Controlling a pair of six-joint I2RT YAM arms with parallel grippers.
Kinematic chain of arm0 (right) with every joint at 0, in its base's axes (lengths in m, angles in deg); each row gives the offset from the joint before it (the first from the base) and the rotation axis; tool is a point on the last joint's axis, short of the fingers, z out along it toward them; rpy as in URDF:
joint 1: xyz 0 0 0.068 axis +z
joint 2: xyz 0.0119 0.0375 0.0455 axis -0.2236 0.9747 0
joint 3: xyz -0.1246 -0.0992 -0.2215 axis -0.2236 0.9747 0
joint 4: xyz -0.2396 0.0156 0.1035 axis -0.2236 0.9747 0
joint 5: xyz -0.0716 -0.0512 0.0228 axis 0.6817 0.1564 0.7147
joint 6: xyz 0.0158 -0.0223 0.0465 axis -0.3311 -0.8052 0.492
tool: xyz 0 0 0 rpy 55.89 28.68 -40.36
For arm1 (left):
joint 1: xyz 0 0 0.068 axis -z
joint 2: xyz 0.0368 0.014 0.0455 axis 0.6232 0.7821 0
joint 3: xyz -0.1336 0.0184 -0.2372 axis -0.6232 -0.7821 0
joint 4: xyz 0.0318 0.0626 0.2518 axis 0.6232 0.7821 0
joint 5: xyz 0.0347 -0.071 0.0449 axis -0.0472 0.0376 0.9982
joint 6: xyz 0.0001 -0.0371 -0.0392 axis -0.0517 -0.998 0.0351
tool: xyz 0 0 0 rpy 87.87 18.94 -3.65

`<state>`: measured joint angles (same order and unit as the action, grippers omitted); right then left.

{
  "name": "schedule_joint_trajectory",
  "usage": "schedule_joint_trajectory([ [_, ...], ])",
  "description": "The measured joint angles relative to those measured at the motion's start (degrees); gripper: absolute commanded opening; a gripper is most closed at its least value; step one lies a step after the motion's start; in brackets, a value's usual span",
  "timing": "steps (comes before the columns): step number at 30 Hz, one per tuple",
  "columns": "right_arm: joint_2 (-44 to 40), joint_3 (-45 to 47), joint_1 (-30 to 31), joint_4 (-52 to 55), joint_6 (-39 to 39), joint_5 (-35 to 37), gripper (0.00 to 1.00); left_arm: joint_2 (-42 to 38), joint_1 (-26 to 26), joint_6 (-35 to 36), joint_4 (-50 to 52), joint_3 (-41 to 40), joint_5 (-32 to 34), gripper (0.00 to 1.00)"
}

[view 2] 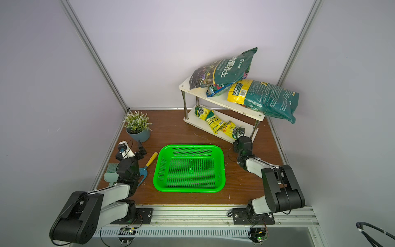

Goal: Take down the fertilizer bag from the shelf
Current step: Adjust the shelf at the center of the board, then pick up the fertilizer bag from the shelf.

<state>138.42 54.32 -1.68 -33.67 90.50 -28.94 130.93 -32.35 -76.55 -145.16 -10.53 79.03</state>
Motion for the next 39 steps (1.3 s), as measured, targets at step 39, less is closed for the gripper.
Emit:
schedule_joint_trajectory([
  [39, -62.7, -4.2, 7.4, 13.7, 29.9, 0.6, 0.98, 0.7, 0.0, -1.6, 0.0, 1.2, -3.2, 1.0],
])
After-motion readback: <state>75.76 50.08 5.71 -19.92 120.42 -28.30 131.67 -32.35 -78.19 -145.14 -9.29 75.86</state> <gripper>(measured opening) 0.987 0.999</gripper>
